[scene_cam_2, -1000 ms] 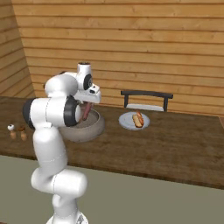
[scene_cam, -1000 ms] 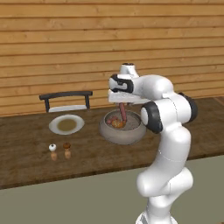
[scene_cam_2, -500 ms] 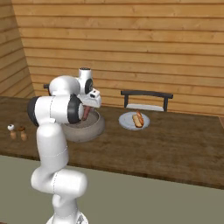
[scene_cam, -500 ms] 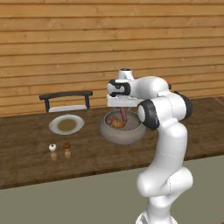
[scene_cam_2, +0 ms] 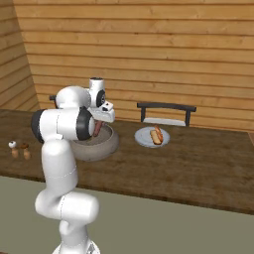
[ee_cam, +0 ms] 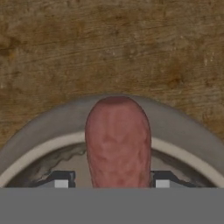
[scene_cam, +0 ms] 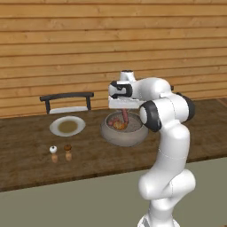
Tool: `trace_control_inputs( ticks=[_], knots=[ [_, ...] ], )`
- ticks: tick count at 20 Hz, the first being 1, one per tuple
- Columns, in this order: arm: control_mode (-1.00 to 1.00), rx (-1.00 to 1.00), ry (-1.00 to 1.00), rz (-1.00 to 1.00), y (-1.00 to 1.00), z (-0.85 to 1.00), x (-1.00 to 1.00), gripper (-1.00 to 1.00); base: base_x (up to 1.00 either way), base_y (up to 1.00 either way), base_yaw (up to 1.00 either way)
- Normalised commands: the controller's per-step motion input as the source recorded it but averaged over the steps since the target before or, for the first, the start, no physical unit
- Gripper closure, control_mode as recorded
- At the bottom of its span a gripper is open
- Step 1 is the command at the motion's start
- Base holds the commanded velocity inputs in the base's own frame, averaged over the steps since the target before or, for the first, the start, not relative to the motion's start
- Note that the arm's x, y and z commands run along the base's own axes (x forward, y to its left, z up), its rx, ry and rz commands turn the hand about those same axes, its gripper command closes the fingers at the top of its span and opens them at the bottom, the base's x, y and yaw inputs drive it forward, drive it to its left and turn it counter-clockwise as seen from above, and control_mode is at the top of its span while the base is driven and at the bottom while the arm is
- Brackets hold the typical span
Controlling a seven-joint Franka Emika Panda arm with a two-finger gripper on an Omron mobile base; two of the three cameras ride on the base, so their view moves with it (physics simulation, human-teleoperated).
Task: Place one bun and one sausage from the bowl on each plate.
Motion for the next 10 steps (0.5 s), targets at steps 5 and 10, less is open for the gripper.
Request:
trace_control_inputs(
  ticks=[5,10],
  knots=[
    [-1.00,0.00,0.00,0.00,-0.07,0.13,-0.01,1.00,0.00,0.00,0.00],
    [-1.00,-0.06,0.02,0.00,-0.24,0.48,-0.02,1.00,0.00,0.00,0.00]
  ],
)
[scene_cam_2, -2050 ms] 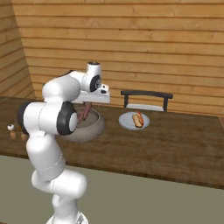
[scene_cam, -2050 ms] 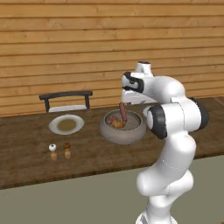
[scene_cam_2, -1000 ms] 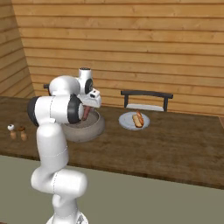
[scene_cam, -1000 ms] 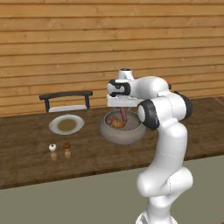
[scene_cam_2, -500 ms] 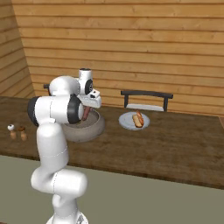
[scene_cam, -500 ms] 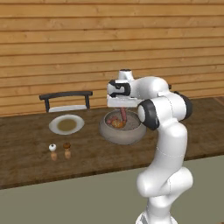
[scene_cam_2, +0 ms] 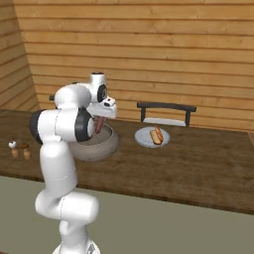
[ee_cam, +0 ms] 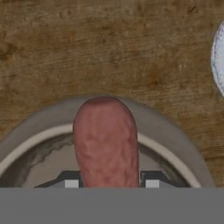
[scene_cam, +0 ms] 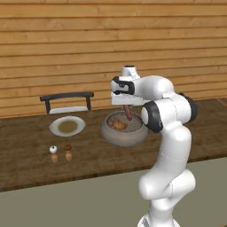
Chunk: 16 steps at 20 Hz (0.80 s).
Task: Place one bun and one sausage from the bowl on each plate.
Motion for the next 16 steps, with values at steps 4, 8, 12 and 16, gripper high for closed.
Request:
trace_control_inputs(
  ticks=[4,8,12,16],
  knots=[
    [-1.00,-0.05,0.02,0.07,-0.79,0.49,0.00,1.00,0.00,0.00,0.00],
    [-1.00,-0.01,0.00,0.13,-1.00,0.10,0.00,1.00,0.00,0.00,0.00],
    [-1.00,-0.03,0.04,0.17,-0.88,-0.02,0.00,1.00,0.00,0.00,0.00],
    [-1.00,-0.05,0.15,0.15,-0.55,-0.27,0.01,1.00,0.00,0.00,0.00]
  ],
)
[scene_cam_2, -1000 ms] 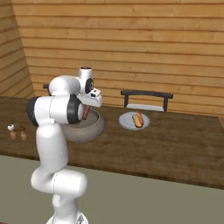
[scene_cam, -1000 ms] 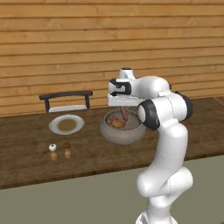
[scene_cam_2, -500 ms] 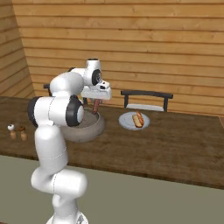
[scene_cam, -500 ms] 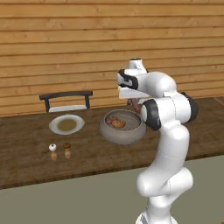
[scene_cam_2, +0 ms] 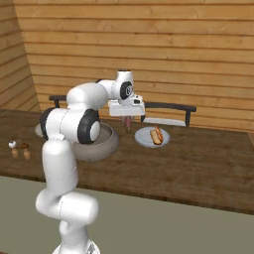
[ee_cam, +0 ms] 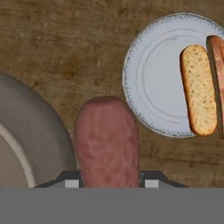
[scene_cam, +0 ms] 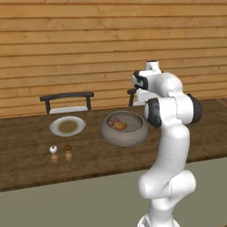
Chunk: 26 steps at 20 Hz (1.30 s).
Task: Place one bun and one sausage from the bowl on each plate.
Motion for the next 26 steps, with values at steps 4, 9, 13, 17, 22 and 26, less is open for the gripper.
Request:
trace_control_inputs(
  ticks=[4,9,13,17,22,26],
  knots=[
    [-1.00,-0.01,0.13,0.07,-0.44,-0.25,0.21,1.00,0.00,0.00,0.00],
    [-1.00,0.13,-0.04,0.02,-0.51,-0.01,0.26,1.00,0.00,0.00,0.00],
    [-1.00,0.11,-0.13,0.00,-0.10,-0.36,0.16,1.00,0.00,0.00,0.00],
    [-1.00,0.00,-0.01,0.00,0.00,-0.79,0.15,1.00,0.00,0.00,0.00],
    [-1.00,-0.02,-0.02,0.00,-0.09,-0.41,0.26,1.00,0.00,0.00,0.00],
    [-1.00,0.00,0.00,0.00,-0.17,0.00,0.61,1.00,0.00,0.00,0.00]
  ],
)
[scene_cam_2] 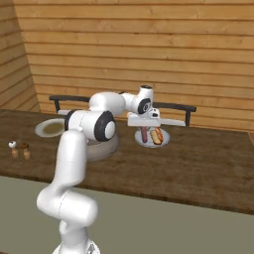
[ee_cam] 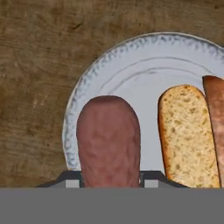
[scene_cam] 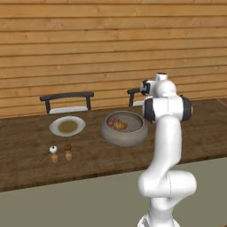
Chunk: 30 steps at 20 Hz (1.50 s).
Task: Place one bun and one sausage from the bowl on each plate.
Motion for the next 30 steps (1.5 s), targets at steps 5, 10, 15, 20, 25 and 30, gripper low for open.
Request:
trace_control_inputs(
  ticks=[5,10,15,20,25,30],
  knots=[
    [-1.00,0.00,-0.03,0.02,-0.01,0.00,0.43,1.00,0.00,0.00,0.00],
    [-1.00,0.00,-0.04,0.02,-0.01,-0.25,0.13,1.00,0.00,0.00,0.00],
    [-1.00,0.00,-0.05,0.00,-0.09,-0.41,0.00,-1.00,0.00,0.00,0.00],
    [-1.00,0.00,-0.16,0.02,-0.03,-0.02,0.02,-1.00,0.00,0.00,0.00],
    [-1.00,0.00,-0.10,0.00,0.00,0.00,0.00,-1.00,0.00,0.00,0.00],
    [-1.00,0.00,-0.02,0.00,0.06,0.23,-0.16,-1.00,0.00,0.00,0.00]
  ],
)
